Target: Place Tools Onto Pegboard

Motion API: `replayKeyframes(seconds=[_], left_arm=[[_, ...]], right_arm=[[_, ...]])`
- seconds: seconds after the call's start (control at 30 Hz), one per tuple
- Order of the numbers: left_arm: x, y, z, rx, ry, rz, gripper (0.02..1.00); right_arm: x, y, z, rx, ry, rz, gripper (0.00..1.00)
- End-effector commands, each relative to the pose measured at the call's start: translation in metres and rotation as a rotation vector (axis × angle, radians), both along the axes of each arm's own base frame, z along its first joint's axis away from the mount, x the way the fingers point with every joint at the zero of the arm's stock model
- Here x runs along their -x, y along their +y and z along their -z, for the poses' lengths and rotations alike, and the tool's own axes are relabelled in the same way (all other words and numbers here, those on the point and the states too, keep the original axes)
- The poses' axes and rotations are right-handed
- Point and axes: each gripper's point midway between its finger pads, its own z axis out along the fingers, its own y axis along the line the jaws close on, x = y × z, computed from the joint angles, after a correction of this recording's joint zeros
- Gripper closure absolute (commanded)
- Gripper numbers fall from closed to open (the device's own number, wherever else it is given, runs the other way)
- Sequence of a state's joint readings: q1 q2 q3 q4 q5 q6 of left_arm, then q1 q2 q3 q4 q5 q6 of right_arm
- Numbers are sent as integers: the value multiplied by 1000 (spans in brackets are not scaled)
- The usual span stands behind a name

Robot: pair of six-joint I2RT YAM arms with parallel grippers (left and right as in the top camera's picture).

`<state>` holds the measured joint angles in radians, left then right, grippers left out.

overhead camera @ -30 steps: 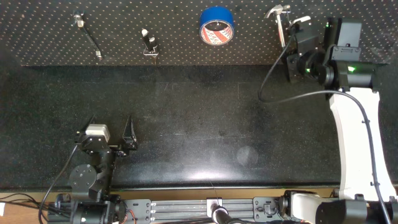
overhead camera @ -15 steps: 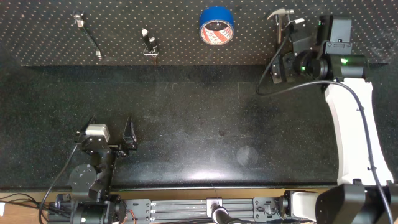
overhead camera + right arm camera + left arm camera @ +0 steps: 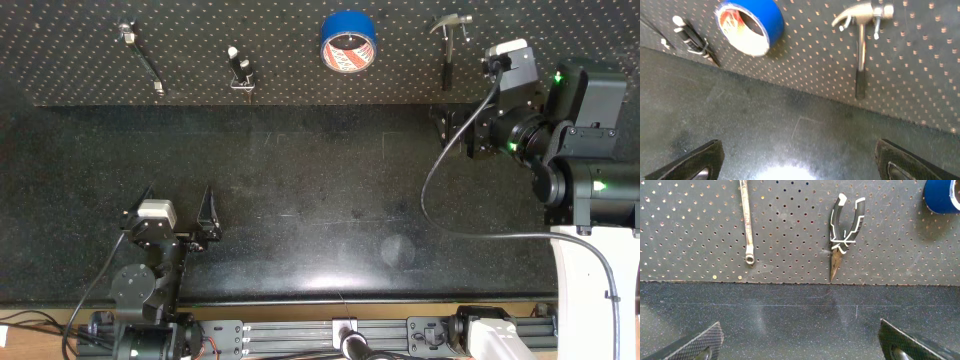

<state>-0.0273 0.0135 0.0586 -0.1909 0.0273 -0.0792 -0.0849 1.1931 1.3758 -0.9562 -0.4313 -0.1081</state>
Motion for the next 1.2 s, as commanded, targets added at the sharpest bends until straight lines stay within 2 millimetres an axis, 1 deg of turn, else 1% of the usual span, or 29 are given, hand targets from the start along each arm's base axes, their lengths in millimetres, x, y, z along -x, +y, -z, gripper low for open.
replayKeyframes(seconds=[0.03,0.07,0.1,0.17,0.2,0.23,0.27,0.33,0.4,0.47,0.53,0.63,0.67,0.7,0.8,0.87,0.97,1.03,1.2], left_arm=[[0,1,0,-8,-6,1,23],[0,1,0,-8,-6,1,23],[0,1,0,-8,-6,1,23],[0,1,0,-8,-6,1,23],[0,1,0,-8,-6,1,23],[0,1,0,-8,-6,1,23],[0,1,0,-8,-6,1,23],[0,1,0,-8,-6,1,23],[0,1,0,-8,-6,1,23],[0,1,0,-8,-6,1,23],[0,1,0,-8,-6,1,20],[0,1,0,-8,-6,1,23],[0,1,0,-8,-6,1,23],[0,1,0,-8,-6,1,23],[0,1,0,-8,-6,1,23],[0,1,0,-8,-6,1,23],[0,1,0,-8,-6,1,23],[0,1,0,-8,-6,1,23],[0,1,0,-8,-6,1,23]], right_arm=[[9,-1,2,-28,53,48,18],[11,-1,0,-25,32,49,18],[11,-2,-6,-17,-26,52,18],[11,-6,-19,14,-175,63,18],[11,-9,-24,31,-277,82,18],[11,-11,-27,42,-362,92,18],[14,-14,-24,52,-474,107,18],[23,-17,-12,64,-628,126,18],[35,-18,8,68,-727,134,18],[47,-17,35,58,-791,140,18],[56,-21,58,7,-807,191,18],[65,-25,87,-37,-803,237,18],[68,-25,93,-43,-811,238,18],[70,-25,97,-55,-814,246,18],[73,-39,109,-134,-753,368,18],[76,-43,119,-125,-719,394,18],[76,-43,133,-121,-661,398,16],[76,-43,139,-162,-623,418,18],[77,-36,142,-180,-607,397,18]])
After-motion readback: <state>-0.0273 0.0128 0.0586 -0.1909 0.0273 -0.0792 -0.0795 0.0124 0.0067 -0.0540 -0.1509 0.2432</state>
